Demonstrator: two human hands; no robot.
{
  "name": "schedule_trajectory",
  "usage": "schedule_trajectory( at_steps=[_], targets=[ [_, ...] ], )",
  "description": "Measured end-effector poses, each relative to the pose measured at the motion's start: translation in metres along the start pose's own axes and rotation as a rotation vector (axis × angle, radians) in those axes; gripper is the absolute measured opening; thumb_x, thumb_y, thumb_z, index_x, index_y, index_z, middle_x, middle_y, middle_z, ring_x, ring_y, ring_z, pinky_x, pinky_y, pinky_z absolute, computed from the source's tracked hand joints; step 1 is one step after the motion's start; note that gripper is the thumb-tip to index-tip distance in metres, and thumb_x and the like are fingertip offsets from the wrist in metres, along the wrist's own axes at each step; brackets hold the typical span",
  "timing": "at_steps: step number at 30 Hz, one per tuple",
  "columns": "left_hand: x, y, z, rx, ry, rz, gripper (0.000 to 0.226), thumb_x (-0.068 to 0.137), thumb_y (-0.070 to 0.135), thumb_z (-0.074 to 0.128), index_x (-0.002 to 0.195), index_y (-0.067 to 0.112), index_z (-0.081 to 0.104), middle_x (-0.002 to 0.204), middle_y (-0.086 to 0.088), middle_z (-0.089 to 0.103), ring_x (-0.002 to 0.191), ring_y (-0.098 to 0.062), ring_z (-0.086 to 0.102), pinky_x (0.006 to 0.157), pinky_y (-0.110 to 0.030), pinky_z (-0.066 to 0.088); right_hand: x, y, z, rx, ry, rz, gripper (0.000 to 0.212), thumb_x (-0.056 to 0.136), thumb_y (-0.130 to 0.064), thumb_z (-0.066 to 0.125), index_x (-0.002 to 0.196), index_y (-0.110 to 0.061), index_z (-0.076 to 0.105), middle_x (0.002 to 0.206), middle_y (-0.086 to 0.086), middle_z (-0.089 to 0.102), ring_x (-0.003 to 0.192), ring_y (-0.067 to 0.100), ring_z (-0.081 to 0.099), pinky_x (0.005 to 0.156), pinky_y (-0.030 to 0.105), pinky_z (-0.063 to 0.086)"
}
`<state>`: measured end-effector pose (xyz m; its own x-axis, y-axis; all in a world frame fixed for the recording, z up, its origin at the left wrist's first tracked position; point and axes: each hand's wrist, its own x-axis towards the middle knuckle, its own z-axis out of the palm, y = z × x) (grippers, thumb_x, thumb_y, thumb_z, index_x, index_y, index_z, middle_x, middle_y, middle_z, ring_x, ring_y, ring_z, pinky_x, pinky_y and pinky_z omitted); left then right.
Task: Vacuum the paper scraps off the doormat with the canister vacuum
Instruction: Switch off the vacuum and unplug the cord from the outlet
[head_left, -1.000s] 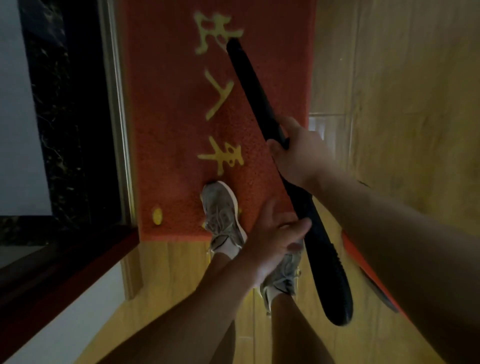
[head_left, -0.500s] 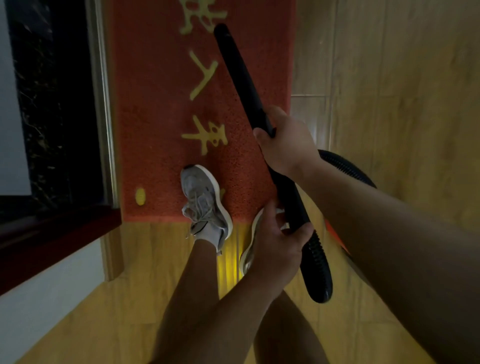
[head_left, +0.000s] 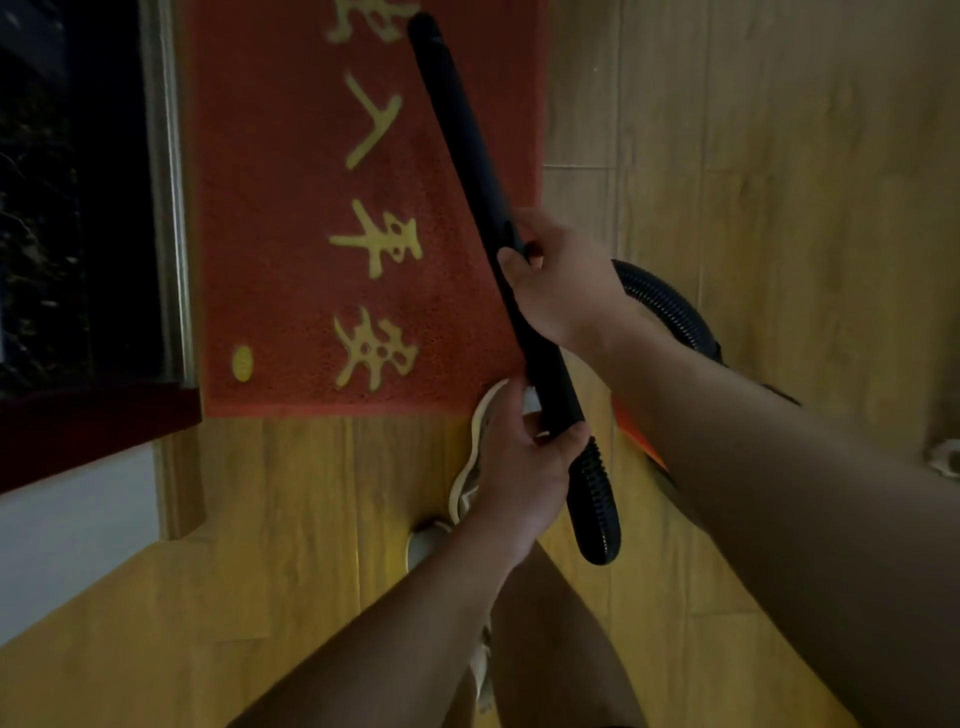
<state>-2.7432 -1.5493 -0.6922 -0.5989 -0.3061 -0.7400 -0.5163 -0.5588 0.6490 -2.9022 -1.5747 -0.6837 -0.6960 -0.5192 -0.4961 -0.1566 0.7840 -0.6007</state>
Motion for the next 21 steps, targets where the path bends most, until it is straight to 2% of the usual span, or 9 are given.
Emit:
schedule_trajectory(
  at_steps=[3, 7, 11, 13, 18, 21],
  targets=[
    [-0.008, -0.016, -0.001, 0.013, -0.02, 0.008, 0.046, 0.079, 0.028, 0.073, 0.109, 0.058, 0.056, 0.114, -0.004, 0.072, 0.106, -0.021, 0.071, 0.097, -0.053, 0.055, -0.034, 0.008, 0.001, -0.028, 0.05, -0.016, 0.033, 0.102, -0.031, 0.05, 0.133, -0.023, 0.054, 0.105, 0.001, 0.07, 0.086, 0.02, 0.067, 0.078, 0.041, 0.057],
    [-0.02, -0.03, -0.001, -0.043, 0.001, 0.045, 0.043, 0.079, 0.019, 0.073, 0.112, 0.043, 0.058, 0.121, -0.003, 0.07, 0.114, -0.024, 0.067, 0.103, -0.055, 0.05, -0.083, 0.02, 0.004, -0.016, 0.074, 0.019, 0.033, 0.103, -0.03, 0.051, 0.133, -0.016, 0.056, 0.106, 0.005, 0.071, 0.092, 0.019, 0.065, 0.083, 0.036, 0.054],
    [-0.038, -0.045, 0.004, -0.066, -0.047, 0.051, 0.057, 0.09, 0.006, 0.07, 0.111, 0.057, 0.056, 0.125, 0.0, 0.07, 0.116, -0.021, 0.066, 0.102, -0.054, 0.051, -0.127, 0.044, 0.008, 0.01, 0.092, 0.054, 0.034, 0.102, -0.03, 0.053, 0.132, -0.016, 0.056, 0.112, 0.005, 0.068, 0.101, 0.021, 0.064, 0.089, 0.039, 0.054],
    [-0.043, -0.053, 0.008, -0.048, -0.054, 0.039, 0.059, 0.093, 0.006, 0.069, 0.113, 0.059, 0.053, 0.123, 0.001, 0.071, 0.115, -0.02, 0.067, 0.101, -0.054, 0.052, -0.145, 0.062, 0.009, 0.029, 0.102, 0.092, 0.037, 0.101, -0.032, 0.053, 0.135, -0.016, 0.054, 0.115, 0.003, 0.067, 0.101, 0.019, 0.064, 0.09, 0.039, 0.054],
    [-0.049, -0.078, 0.028, 0.027, -0.026, 0.017, 0.045, 0.091, 0.013, 0.068, 0.125, 0.039, 0.054, 0.115, 0.0, 0.073, 0.111, -0.02, 0.069, 0.1, -0.055, 0.052, -0.177, 0.113, 0.006, 0.066, 0.127, 0.192, 0.046, 0.1, -0.039, 0.054, 0.143, -0.022, 0.05, 0.121, 0.001, 0.068, 0.11, 0.016, 0.064, 0.096, 0.035, 0.051],
    [-0.051, -0.091, 0.048, 0.061, 0.01, 0.01, 0.049, 0.091, 0.015, 0.068, 0.134, 0.031, 0.051, 0.113, 0.0, 0.072, 0.108, -0.02, 0.07, 0.099, -0.054, 0.054, -0.192, 0.145, 0.002, 0.026, 0.127, 0.207, 0.045, 0.1, -0.038, 0.054, 0.141, -0.018, 0.053, 0.121, 0.003, 0.069, 0.112, 0.018, 0.063, 0.095, 0.033, 0.05]
  ],
)
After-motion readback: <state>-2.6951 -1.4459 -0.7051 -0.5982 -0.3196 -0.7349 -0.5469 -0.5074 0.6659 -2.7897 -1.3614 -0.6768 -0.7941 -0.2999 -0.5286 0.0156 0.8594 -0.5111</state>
